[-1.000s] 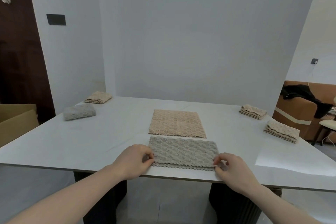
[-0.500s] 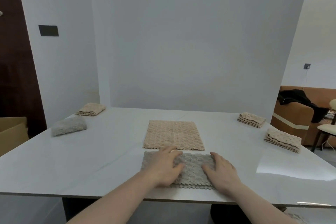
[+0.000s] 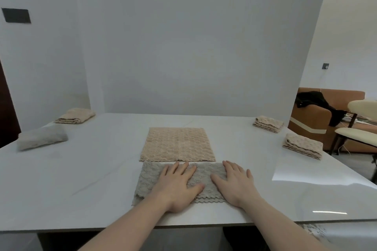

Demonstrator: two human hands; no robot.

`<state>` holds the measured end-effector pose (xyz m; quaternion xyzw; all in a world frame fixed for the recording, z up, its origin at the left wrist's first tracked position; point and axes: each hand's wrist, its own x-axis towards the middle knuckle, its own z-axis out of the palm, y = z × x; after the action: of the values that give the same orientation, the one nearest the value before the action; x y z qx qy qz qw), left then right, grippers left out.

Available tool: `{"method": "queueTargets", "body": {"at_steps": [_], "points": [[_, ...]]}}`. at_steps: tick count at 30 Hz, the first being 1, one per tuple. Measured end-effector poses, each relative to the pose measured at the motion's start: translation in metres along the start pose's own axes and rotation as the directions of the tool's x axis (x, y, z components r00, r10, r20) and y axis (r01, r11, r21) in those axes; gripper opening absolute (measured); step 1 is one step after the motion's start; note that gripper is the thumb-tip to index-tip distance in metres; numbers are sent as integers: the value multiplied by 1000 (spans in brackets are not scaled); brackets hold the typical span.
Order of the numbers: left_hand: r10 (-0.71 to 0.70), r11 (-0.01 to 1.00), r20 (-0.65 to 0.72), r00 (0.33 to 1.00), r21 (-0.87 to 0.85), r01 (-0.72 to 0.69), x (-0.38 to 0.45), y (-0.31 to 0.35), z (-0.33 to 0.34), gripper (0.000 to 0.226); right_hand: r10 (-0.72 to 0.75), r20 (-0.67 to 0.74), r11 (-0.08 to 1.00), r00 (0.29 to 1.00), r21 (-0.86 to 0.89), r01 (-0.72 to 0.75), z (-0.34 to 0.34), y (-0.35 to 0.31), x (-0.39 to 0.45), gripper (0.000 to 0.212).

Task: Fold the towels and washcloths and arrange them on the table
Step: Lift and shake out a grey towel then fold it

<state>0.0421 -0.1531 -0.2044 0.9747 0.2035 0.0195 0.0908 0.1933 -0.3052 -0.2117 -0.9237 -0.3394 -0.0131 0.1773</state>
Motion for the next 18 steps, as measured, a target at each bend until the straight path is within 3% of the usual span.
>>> {"method": "queueTargets", "body": {"at_steps": [12,18], "points": [[-2,999,72,997,33,0,-6,-3,-6,86,41,-35,999,999,6,-41,3,3,-5,73],[-96,993,24,995,74,94,-27,-59,-14,90,37,-46,999,998,27,-36,1,3,-6,67]]}}
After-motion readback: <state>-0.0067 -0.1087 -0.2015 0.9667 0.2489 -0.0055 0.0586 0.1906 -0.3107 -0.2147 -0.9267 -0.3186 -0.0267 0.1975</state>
